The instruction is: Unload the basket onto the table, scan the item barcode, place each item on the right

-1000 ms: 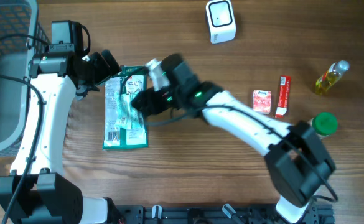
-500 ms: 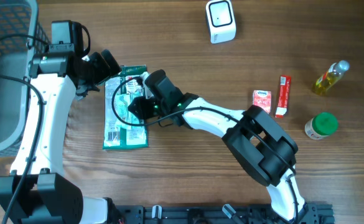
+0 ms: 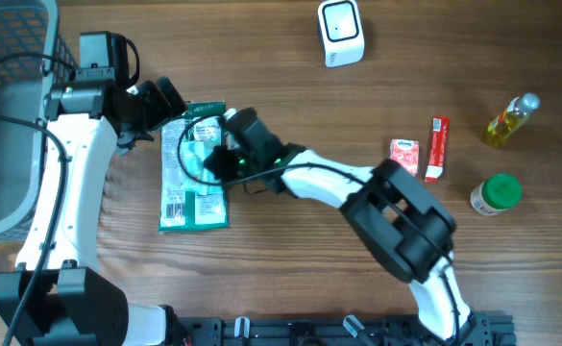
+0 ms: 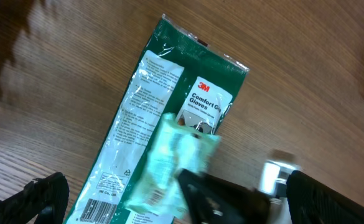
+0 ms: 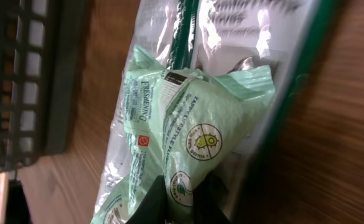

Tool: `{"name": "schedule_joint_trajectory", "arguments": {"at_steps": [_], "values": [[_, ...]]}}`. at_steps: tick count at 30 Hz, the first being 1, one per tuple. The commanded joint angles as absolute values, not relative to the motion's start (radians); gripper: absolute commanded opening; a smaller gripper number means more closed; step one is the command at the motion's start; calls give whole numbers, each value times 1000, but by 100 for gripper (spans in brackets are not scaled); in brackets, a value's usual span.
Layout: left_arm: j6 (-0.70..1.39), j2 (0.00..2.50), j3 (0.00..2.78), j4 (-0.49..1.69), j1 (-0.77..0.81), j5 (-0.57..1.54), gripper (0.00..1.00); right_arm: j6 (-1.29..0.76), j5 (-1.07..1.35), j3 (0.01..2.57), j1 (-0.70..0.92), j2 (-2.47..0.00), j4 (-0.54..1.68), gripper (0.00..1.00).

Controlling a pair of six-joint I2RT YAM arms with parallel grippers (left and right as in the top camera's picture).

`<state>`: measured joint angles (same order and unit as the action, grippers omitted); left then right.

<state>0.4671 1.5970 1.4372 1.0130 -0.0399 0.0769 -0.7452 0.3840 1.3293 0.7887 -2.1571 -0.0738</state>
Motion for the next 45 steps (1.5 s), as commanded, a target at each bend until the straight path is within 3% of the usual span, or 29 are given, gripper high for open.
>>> {"name": "schedule_joint_trajectory", "arguments": {"at_steps": [1,3,5,10,12,14,15,16,18,20,24,25,26,27,33,37,45], "values": [[448,1596,1440,1013,-43,78,100,-784,419,1334,686,-1941,115,4],[448,1596,1440,1013,-43,78,100,-822,395,1333,569,-1916,386,4],[448,1596,1440,1013,-43,78,100,-831,329,1333,519,-1919,514,4],[448,1596,1440,1013,-43,78,100,-952,189,1333,509,-1924,666,4],[448,1596,1440,1013,-43,78,100,-1100,172,1333,509,-1924,715,4],[448,1596,1440,1013,-43,78,100,-1118,145,1333,509,-1924,723,16],[448,1596,1440,1013,-43,78,100,-1095,133,1333,509,-1924,727,36],[463,1596,1440,1008,-43,90,100,-1067,133,1333,509,-1924,730,50],[464,1596,1440,990,-43,108,100,-1024,140,1333,509,-1924,744,69],[464,1596,1440,960,-43,108,100,-916,179,1335,501,-1920,754,72],[458,1597,1440,1014,-39,234,100,-743,279,1338,412,-1833,769,65],[435,1598,1437,1024,-30,296,43,-691,301,1338,388,-1810,769,55],[429,1598,1427,1031,-9,326,6,-634,331,1338,359,-1792,769,24],[430,1599,1412,1032,19,325,4,-599,363,1338,332,-1787,768,4],[482,1646,1229,866,322,340,4,-340,593,1320,236,-1824,776,4],[487,1763,1207,716,466,357,4,-344,625,1216,286,-1869,657,4],[486,1953,1207,638,509,396,4,-464,614,1017,337,-1877,319,4]]}}
